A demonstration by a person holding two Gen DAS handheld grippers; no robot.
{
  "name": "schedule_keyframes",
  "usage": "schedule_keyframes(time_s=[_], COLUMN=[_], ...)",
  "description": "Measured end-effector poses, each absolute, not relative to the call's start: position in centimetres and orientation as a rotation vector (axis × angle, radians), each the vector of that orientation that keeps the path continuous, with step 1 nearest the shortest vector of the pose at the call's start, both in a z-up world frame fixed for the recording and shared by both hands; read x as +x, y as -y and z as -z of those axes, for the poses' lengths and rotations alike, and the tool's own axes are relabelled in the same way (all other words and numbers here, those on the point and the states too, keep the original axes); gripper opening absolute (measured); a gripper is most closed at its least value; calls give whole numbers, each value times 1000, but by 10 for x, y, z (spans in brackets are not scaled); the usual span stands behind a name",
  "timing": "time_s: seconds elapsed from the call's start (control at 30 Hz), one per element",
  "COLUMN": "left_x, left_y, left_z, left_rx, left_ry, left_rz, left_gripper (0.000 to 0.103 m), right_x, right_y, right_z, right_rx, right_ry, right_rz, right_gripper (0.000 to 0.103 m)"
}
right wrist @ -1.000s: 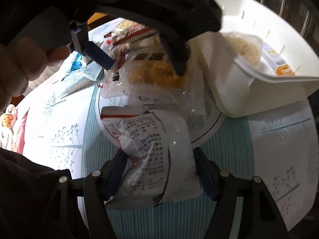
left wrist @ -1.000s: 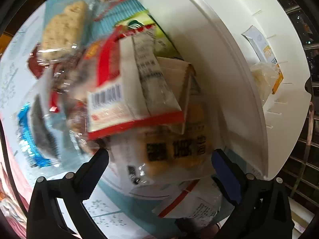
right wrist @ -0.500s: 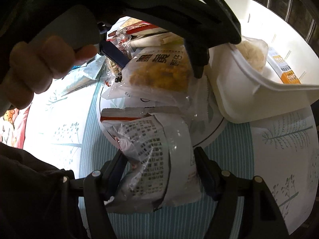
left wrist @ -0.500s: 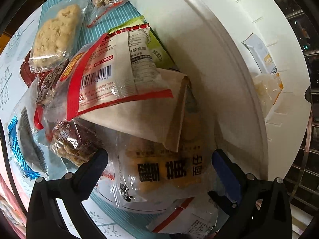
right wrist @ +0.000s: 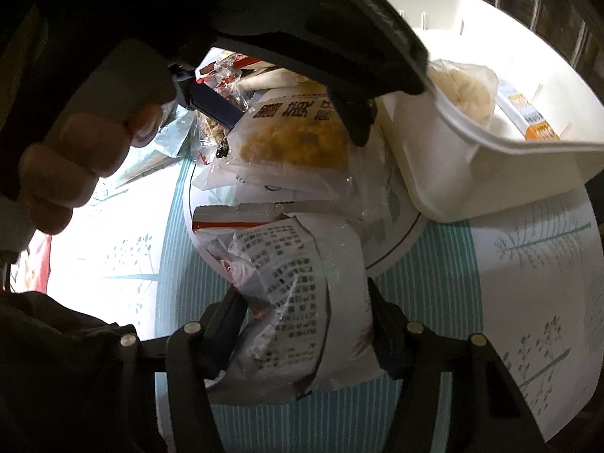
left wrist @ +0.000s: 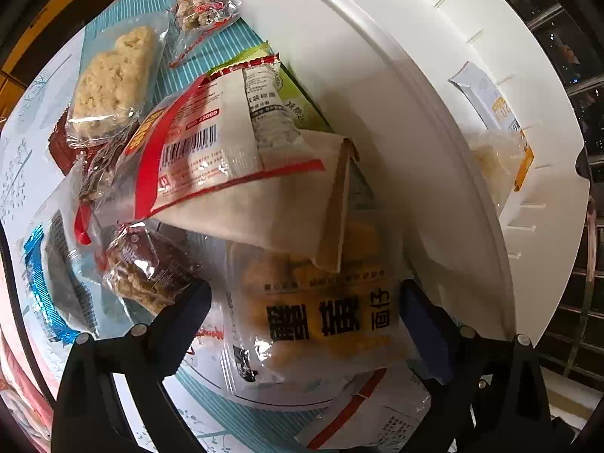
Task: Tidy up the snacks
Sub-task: 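Grasp the white printed snack bag with the right tool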
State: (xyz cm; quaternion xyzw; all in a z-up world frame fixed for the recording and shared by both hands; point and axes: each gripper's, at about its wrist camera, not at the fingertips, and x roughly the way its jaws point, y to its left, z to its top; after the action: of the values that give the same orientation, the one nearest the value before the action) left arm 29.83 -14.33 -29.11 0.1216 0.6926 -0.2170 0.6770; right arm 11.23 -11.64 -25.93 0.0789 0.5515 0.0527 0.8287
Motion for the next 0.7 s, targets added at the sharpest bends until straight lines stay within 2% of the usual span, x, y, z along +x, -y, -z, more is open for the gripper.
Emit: schedule_keyframes(time_s=[0.23, 0.57, 0.6, 0.63, 0.7], left_x=[278, 260, 258, 256, 246], left_y=[140, 127, 125, 124, 127], left_z=[278, 261, 257, 249, 233], left_rx=[320, 357, 362, 353, 377], left_ry=[-1529, -1500, -1487, -1473, -1437], left_rz=[488, 512, 522, 558, 611], left_gripper=[83, 73, 65, 51, 35], right_x=[105, 75, 72, 68, 60], right_y=[126, 135, 132, 132, 132], right_z=[254, 225, 220, 216, 209], right_rx=[236, 247, 243, 241, 238], right_ry=[-1185, -1158, -1151, -1144, -1133], right_rz=[-97, -7, 7, 23, 46], right_gripper=[58, 58, 58, 58, 58])
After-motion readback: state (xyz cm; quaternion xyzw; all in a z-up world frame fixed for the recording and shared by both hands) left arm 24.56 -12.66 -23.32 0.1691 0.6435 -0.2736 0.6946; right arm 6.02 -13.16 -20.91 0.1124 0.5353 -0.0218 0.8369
